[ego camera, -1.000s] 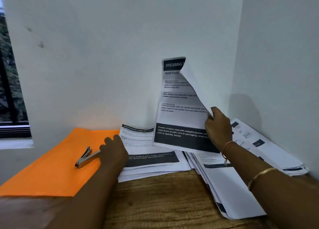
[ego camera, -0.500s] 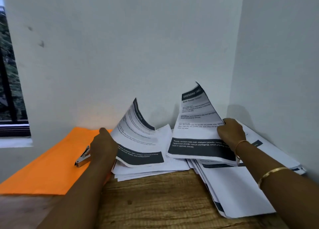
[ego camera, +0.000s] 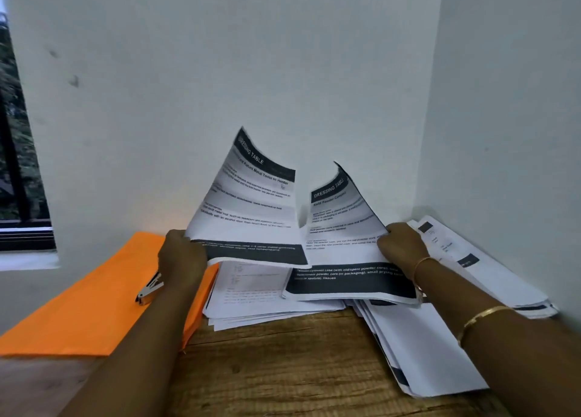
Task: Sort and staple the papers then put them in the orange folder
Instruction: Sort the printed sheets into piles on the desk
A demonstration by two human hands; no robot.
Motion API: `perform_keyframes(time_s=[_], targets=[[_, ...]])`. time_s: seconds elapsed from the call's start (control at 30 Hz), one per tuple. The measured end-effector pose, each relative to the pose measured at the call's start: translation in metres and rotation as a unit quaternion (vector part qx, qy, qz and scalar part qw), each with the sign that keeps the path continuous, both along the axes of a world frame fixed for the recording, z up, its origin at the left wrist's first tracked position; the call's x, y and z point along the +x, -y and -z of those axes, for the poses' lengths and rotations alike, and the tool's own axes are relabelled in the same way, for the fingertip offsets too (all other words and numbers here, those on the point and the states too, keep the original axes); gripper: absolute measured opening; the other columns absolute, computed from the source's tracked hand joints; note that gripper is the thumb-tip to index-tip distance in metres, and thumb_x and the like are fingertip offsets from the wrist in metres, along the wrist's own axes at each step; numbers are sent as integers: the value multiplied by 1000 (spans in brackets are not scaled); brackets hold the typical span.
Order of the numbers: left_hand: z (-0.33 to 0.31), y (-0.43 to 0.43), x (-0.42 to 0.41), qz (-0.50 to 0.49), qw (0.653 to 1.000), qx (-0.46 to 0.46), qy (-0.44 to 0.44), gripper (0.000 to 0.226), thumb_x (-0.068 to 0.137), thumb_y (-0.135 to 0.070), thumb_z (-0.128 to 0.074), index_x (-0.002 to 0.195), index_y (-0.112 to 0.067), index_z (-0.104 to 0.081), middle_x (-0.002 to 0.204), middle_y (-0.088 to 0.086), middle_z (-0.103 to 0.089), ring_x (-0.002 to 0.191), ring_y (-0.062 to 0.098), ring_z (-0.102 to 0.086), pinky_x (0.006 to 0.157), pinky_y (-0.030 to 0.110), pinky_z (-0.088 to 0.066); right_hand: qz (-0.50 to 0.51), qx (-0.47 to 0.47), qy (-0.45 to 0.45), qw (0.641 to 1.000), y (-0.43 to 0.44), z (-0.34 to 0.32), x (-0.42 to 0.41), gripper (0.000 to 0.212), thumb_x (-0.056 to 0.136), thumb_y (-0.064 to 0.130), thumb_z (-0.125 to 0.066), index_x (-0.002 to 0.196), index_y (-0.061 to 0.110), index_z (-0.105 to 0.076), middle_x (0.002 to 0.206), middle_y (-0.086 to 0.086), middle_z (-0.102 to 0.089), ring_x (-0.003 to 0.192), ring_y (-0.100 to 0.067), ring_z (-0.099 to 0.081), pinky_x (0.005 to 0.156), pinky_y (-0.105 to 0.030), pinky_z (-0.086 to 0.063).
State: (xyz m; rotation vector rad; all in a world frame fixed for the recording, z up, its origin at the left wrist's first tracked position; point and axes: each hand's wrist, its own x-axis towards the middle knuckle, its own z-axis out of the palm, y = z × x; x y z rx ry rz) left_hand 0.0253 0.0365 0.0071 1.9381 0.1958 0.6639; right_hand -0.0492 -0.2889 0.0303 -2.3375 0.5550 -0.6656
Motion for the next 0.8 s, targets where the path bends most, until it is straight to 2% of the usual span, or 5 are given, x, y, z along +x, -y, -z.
perform_keyframes(time_s=[0.23,0.33,0.57,0.67,0.8], targets=[[6,36,-14,103,993,60,-13,24,98,-13,-41,109,1,-57,113,21,-60,99,34,-53,71,31,-34,-69,125,-48,989,-22,-5,7,19,91,3,-41,76,5,-51,89,-22,-54,66,-22,-44,54,-23,-34],[8,49,-22,139,987,75,-13,23,97,-15,-45,111,-3,-58,117,15,-60,104,31,-53,72,27,-32,-99,221,-20,970,-27,-4,8,24,91,12,-42,95,-1,-62,115,-24,-62,94,-29,-58,69,-27,-42],[11,64,-28,268,959,-73,-60,36,92,-17,-58,126,-10,-49,123,5,-58,104,22,-56,87,35,-47,-227,284,7,931,-34,-9,-7,81,82,77,-31,143,24,-41,142,6,-45,134,-20,-39,116,-40,-25],[10,69,-33,312,940,-113,-76,45,87,-9,-64,129,-9,-48,126,9,-58,108,25,-57,94,41,-48,-230,248,23,941,-31,-10,-12,72,91,62,-40,146,16,-34,143,6,-39,136,-18,-33,112,-33,-23],[2,80,-45,314,947,-71,0,48,88,-6,-61,132,-12,-42,130,5,-52,108,16,-50,90,32,-46,-189,192,73,960,-25,-17,-23,27,91,3,-51,117,11,-48,124,-7,-58,105,-21,-54,82,-24,-46]])
